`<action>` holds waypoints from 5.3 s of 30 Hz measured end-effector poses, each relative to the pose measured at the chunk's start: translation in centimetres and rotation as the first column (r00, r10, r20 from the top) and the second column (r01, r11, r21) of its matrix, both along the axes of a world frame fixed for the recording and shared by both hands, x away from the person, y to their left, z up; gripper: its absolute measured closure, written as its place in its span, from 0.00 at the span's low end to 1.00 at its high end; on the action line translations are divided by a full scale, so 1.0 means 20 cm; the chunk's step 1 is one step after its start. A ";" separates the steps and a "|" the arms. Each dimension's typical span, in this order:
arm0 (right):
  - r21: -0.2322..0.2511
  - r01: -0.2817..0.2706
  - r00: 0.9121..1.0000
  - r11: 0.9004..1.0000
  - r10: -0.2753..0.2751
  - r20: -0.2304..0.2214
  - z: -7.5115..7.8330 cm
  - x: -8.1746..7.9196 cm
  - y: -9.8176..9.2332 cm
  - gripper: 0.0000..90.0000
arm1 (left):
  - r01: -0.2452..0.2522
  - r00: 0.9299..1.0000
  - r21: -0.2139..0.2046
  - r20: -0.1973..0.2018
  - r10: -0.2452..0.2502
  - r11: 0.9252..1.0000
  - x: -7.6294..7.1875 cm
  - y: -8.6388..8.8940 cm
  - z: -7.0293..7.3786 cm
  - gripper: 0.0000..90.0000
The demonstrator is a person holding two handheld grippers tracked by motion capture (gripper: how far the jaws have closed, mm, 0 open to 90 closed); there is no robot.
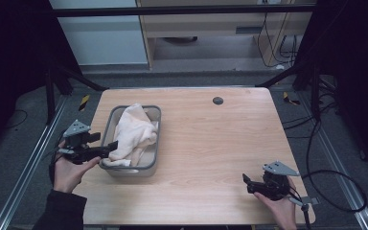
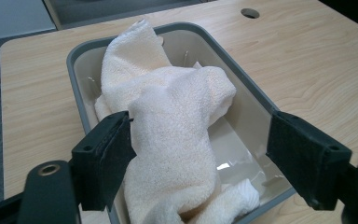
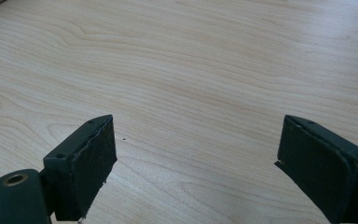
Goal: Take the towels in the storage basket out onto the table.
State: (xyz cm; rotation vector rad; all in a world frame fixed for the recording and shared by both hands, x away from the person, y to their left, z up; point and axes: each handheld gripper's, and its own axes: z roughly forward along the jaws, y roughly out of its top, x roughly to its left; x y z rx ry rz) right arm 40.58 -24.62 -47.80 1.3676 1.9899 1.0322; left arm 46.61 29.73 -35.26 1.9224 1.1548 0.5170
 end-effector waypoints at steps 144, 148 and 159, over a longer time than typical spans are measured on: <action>-0.018 -0.042 0.998 0.999 0.041 -0.038 -0.02 0.01 0.01 0.13 | 0.141 0.988 0.302 -0.109 -0.113 0.943 0.21 -0.28 0.44 0.67; -0.018 -0.042 0.998 0.999 0.041 -0.037 -0.02 0.01 0.00 0.13 | 0.154 0.987 0.300 -0.097 -0.131 0.941 0.19 -0.30 0.48 0.67; -0.014 -0.042 0.998 0.999 0.041 -0.037 -0.02 0.01 0.01 0.13 | 0.211 0.977 0.316 -0.104 -0.188 0.925 0.14 -0.37 0.55 0.67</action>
